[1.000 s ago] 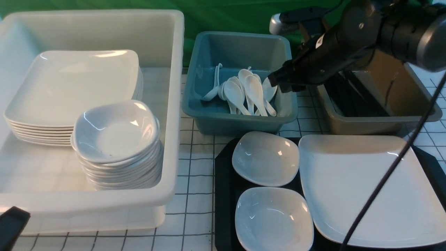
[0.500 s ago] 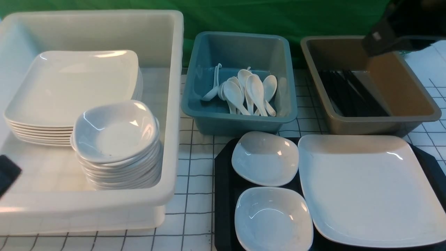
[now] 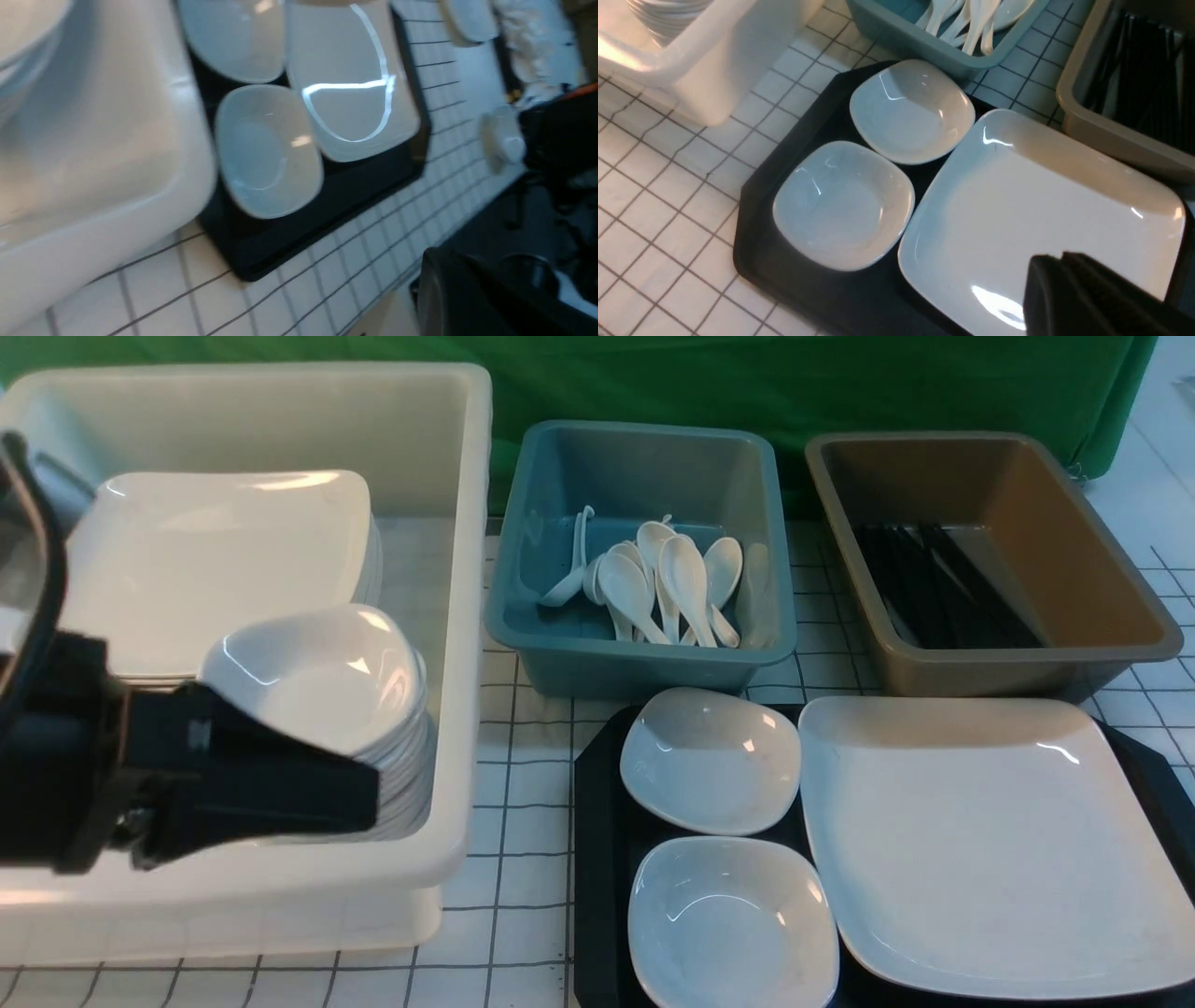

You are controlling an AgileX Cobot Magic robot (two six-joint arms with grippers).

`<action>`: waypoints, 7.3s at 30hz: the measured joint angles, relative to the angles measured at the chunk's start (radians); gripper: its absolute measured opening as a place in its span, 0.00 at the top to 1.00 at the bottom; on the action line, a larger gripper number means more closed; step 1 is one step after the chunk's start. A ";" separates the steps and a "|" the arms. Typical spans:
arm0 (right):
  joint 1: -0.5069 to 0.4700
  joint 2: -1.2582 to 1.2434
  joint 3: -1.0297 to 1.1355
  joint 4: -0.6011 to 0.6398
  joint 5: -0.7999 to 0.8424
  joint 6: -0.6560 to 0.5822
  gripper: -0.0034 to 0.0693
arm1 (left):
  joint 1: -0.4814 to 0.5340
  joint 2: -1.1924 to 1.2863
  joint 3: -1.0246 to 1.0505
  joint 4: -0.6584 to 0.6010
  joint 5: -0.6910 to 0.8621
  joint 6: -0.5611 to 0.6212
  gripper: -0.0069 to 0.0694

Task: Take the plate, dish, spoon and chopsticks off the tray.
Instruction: Use the left arm to grab a small plate from the dinner plate, then use the left arm to put the small plate into the large storage box on the left, then use the left arm to grab a small plate from the dinner plate

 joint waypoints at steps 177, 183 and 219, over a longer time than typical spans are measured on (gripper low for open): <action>0.000 -0.220 0.299 0.008 -0.113 0.052 0.67 | 0.181 0.549 -0.581 0.327 -0.011 -0.216 0.42; 0.000 -0.220 0.299 0.008 -0.115 0.052 0.67 | -0.121 0.567 -0.584 0.393 0.023 -0.253 0.86; 0.000 -0.220 0.299 0.008 -0.141 0.051 0.63 | -0.914 1.073 -0.584 1.487 -0.518 -0.323 0.15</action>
